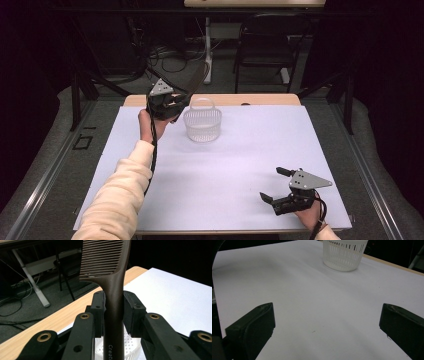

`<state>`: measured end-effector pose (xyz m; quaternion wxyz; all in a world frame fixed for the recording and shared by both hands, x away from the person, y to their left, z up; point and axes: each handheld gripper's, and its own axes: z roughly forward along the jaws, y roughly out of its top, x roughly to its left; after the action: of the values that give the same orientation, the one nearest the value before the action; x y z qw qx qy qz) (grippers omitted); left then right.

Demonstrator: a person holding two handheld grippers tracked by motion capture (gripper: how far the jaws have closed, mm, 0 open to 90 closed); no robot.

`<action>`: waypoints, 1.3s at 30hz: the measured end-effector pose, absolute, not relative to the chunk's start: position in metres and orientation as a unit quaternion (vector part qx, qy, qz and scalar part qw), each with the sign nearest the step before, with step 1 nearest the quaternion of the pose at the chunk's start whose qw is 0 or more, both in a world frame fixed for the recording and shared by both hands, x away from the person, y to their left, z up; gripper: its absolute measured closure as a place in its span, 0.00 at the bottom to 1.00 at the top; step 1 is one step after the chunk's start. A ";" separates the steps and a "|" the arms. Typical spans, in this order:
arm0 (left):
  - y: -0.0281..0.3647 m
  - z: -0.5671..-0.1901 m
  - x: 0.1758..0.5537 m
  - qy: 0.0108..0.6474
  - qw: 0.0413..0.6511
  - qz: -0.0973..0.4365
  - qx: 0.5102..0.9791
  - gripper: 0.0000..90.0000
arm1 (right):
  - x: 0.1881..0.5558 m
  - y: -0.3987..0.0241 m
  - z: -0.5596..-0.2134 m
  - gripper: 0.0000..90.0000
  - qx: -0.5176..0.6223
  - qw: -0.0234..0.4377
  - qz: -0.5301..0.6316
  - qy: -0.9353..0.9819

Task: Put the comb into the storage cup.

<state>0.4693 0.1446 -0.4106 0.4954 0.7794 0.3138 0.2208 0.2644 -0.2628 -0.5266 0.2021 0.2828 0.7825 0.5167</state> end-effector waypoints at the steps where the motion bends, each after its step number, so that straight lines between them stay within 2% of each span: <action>1: 0.143 -0.410 0.470 0.313 0.495 0.223 0.779 0.80 | 0.264 -0.263 -0.527 0.00 0.282 0.202 0.517 0.782; 39: 0.127 -0.408 0.476 0.301 0.520 0.228 0.766 0.80 | 0.265 -0.263 -0.527 0.00 0.283 0.202 0.517 0.782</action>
<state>0.4758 0.1267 -0.4082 0.5202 0.7661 0.3012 0.2276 0.2648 -0.2631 -0.5267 0.2023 0.2828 0.7822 0.5170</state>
